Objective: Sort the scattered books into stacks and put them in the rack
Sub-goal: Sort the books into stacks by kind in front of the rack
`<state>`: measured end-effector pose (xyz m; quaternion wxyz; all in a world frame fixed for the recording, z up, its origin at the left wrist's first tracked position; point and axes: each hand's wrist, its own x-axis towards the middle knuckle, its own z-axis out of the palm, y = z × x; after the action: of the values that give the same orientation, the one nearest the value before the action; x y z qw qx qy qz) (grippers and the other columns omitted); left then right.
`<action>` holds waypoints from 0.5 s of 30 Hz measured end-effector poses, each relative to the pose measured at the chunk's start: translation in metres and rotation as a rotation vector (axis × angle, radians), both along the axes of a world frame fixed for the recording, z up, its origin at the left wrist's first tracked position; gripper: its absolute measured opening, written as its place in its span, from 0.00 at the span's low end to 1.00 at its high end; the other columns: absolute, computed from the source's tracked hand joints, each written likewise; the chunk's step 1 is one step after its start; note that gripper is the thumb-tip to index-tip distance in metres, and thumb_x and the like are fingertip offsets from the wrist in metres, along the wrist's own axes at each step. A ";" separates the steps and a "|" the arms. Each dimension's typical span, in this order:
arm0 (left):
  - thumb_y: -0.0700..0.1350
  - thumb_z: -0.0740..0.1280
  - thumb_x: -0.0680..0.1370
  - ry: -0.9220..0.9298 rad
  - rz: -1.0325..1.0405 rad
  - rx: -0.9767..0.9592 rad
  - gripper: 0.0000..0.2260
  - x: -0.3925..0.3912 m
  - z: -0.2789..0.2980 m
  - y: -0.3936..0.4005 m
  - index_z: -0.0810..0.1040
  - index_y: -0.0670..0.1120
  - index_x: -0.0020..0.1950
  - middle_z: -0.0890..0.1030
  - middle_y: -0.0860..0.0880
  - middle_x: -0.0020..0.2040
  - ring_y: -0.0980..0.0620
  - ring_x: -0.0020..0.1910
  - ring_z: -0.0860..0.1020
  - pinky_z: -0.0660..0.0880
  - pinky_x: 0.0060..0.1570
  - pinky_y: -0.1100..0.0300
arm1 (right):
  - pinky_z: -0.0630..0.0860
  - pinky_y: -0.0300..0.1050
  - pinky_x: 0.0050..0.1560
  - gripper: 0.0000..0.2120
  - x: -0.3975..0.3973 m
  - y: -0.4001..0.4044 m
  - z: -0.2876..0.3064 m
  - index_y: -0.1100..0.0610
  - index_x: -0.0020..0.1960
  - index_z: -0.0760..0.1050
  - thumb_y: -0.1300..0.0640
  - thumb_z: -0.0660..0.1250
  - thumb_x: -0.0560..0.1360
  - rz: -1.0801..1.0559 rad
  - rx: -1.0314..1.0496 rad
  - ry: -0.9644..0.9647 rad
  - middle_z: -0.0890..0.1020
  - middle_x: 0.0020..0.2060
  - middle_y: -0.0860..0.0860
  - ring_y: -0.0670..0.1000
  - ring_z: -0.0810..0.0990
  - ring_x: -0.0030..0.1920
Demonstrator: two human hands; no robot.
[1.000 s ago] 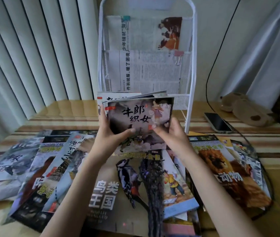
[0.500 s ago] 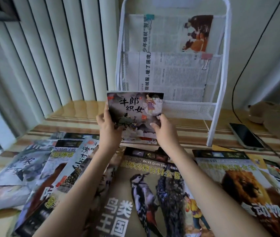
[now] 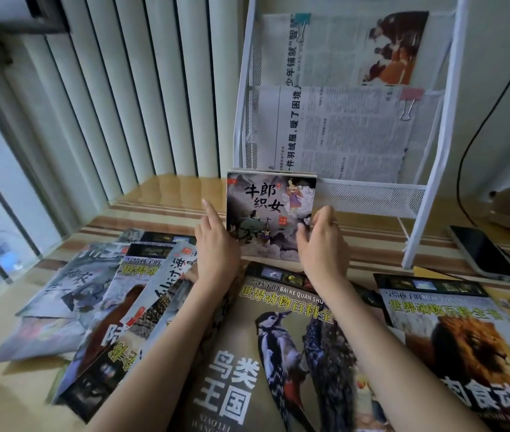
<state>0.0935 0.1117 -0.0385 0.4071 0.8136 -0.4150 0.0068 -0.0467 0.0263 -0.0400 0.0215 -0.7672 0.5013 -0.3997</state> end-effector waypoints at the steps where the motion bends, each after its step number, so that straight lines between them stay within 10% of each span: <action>1: 0.32 0.56 0.75 -0.011 0.001 -0.005 0.31 -0.001 0.004 0.007 0.48 0.38 0.77 0.62 0.38 0.71 0.40 0.69 0.61 0.59 0.68 0.49 | 0.66 0.40 0.24 0.09 -0.003 0.005 0.005 0.59 0.49 0.65 0.54 0.62 0.78 0.008 -0.034 0.004 0.76 0.35 0.52 0.51 0.74 0.30; 6: 0.42 0.60 0.79 0.089 -0.140 0.083 0.15 -0.018 0.010 0.049 0.71 0.44 0.66 0.79 0.44 0.59 0.46 0.55 0.77 0.73 0.51 0.56 | 0.74 0.45 0.34 0.05 -0.032 0.047 0.017 0.54 0.49 0.68 0.52 0.60 0.78 0.103 0.046 0.187 0.79 0.36 0.49 0.51 0.77 0.34; 11: 0.53 0.75 0.68 0.234 -0.252 0.264 0.33 -0.043 0.011 0.085 0.66 0.45 0.68 0.77 0.48 0.53 0.51 0.49 0.76 0.74 0.45 0.60 | 0.67 0.55 0.61 0.17 -0.081 0.084 0.020 0.50 0.64 0.67 0.45 0.58 0.78 0.060 0.211 0.310 0.74 0.61 0.49 0.53 0.72 0.61; 15: 0.44 0.80 0.63 0.299 -0.196 0.169 0.39 -0.054 0.021 0.096 0.65 0.44 0.69 0.79 0.46 0.55 0.51 0.48 0.74 0.72 0.44 0.61 | 0.54 0.67 0.70 0.35 -0.136 0.071 0.005 0.52 0.76 0.47 0.38 0.55 0.77 -0.101 0.642 0.447 0.54 0.75 0.57 0.62 0.52 0.74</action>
<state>0.0397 0.2079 -0.0171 0.3933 0.7924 -0.4265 -0.1886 -0.1823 0.0973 -0.0346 0.1308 -0.7639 0.6303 -0.0461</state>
